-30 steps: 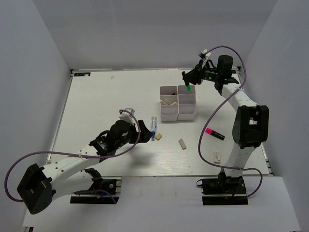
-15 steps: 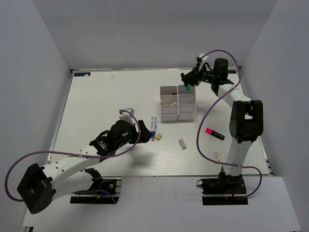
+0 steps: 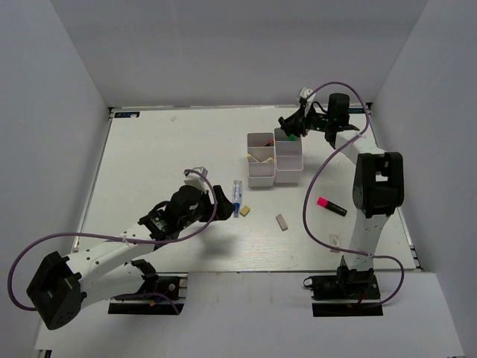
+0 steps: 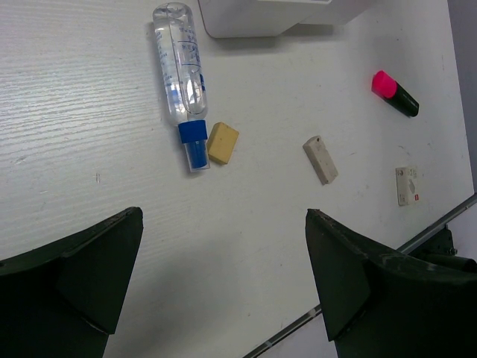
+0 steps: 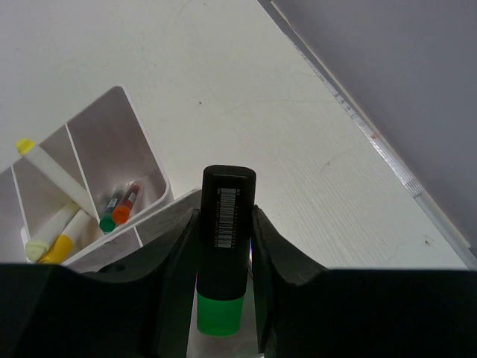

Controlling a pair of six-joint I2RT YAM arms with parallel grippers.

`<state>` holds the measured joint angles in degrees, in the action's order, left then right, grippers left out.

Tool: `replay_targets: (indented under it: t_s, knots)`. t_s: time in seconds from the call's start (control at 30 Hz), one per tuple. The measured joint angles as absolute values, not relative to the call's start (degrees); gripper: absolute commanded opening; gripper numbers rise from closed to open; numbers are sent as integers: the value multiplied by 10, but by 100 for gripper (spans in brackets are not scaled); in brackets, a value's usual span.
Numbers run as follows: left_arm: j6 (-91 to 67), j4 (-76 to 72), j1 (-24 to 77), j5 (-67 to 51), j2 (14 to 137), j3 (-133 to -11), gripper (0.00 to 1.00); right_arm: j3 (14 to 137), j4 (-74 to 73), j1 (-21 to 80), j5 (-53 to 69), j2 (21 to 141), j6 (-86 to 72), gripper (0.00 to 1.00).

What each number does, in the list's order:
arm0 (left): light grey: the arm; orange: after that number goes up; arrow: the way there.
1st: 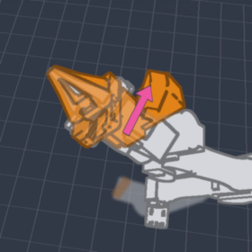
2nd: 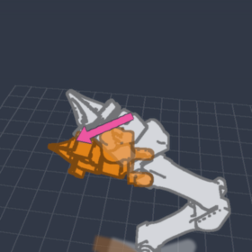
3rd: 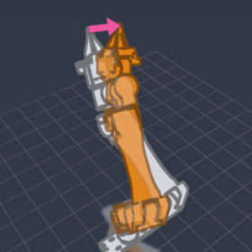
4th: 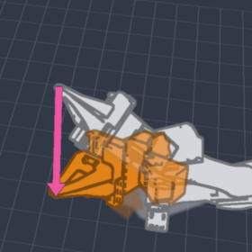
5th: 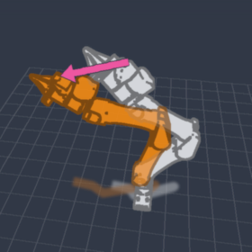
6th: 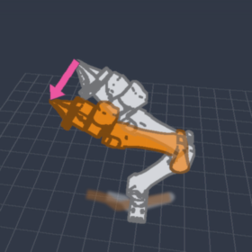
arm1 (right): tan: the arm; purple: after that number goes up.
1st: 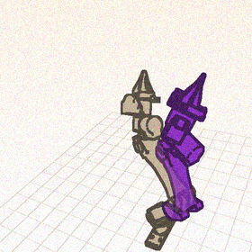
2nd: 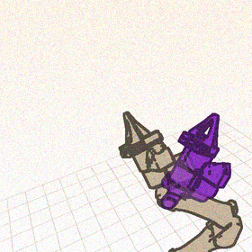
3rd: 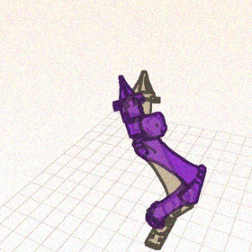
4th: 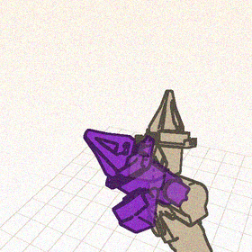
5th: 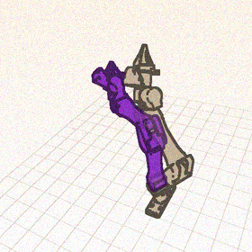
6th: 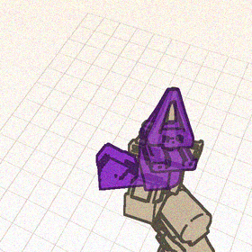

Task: Sort the stationery into containers
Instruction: Place the stationery in the storage box, then pick up the stationery from the center of the board.

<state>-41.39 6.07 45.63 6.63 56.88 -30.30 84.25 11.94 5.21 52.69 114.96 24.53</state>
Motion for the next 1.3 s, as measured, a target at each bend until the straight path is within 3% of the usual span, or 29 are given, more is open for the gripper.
replay_targets:
  t_s: [0.07,0.13,0.23,0.63,0.67,0.77,0.9,0.97,1.0,1.07,1.1,1.13,1.23,1.27,1.3]
  knots:
    - [-414,61,456,66,569,-303,100,842,120,52,533,1150,252,28]
    - [-414,61,456,66,569,-303,100,838,122,51,537,1149,253,43]
    - [-414,60,456,66,571,-303,100,828,124,51,540,1146,256,56]
    - [-414,60,456,67,573,-303,100,760,126,48,545,1083,260,66]
    - [-414,60,456,67,573,-303,100,752,126,47,545,1072,259,69]
    - [-414,58,456,67,573,-302,100,729,124,45,542,1024,250,90]
    - [-414,50,456,66,573,-296,100,732,71,42,499,945,253,90]
    - [-414,42,456,66,573,-291,100,750,11,37,491,915,270,81]
    - [-414,39,456,66,573,-290,100,764,-28,33,492,905,287,57]
    - [-412,38,456,66,574,-288,100,784,-105,22,495,889,327,27]
    - [-409,37,456,66,576,-289,100,786,-147,17,495,880,352,1]
    - [-408,36,456,67,577,-289,100,782,-187,11,494,871,377,0]
    - [-400,46,456,76,595,-298,87,715,-287,-12,469,818,449,1]
    - [-397,51,456,80,607,-305,81,683,-313,-19,456,796,470,9]
    - [-393,57,456,84,619,-313,63,653,-335,-25,443,777,486,17]
